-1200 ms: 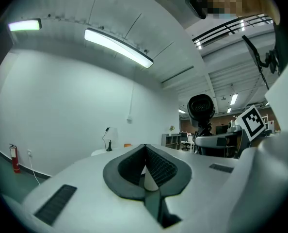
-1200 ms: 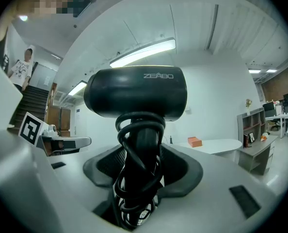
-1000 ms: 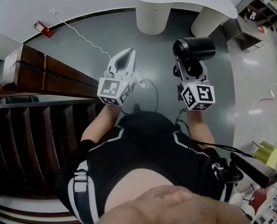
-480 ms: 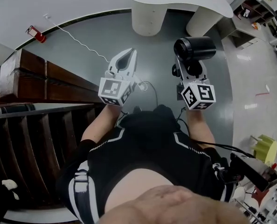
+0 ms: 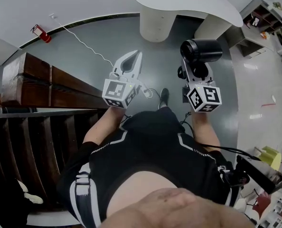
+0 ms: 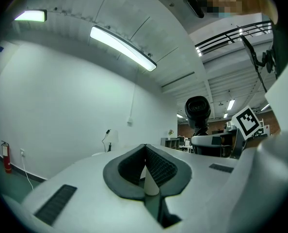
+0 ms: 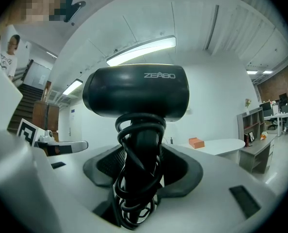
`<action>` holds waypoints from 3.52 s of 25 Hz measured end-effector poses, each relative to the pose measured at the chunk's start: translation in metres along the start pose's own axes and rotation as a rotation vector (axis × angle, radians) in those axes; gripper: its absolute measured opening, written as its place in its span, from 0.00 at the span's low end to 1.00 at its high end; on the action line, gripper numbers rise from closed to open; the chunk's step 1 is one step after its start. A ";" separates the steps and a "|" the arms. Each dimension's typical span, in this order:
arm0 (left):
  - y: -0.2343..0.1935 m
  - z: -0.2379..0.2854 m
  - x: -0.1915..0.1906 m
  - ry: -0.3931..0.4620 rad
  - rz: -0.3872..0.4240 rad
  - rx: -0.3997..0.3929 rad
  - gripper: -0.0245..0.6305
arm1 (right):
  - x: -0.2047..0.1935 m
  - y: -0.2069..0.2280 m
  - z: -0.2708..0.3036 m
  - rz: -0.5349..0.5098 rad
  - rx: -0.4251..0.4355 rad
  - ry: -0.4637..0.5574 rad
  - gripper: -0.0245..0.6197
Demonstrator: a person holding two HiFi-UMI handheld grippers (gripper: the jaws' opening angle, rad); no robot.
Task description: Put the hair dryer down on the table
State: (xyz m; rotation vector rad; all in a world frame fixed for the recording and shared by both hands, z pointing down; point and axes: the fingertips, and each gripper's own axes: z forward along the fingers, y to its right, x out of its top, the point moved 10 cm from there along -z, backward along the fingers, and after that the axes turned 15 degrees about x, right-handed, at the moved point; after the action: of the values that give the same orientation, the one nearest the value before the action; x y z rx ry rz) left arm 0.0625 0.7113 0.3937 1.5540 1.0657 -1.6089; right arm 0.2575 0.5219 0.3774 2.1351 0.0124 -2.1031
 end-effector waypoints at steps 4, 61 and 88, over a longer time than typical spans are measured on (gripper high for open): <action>-0.001 0.023 0.000 -0.006 0.003 0.021 0.09 | 0.001 0.024 0.018 0.010 0.015 0.002 0.41; 0.117 0.396 -0.020 -0.068 0.043 -0.050 0.08 | 0.022 0.379 0.120 0.037 -0.008 -0.014 0.40; 0.048 0.624 -0.031 -0.094 0.031 -0.306 0.09 | 0.012 0.480 0.279 0.098 -0.216 -0.032 0.40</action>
State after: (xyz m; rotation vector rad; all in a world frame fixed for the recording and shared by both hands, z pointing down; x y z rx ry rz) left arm -0.1815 0.1337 0.3980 1.2746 1.1680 -1.4070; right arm 0.0318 0.0158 0.4089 1.9381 0.1230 -1.9821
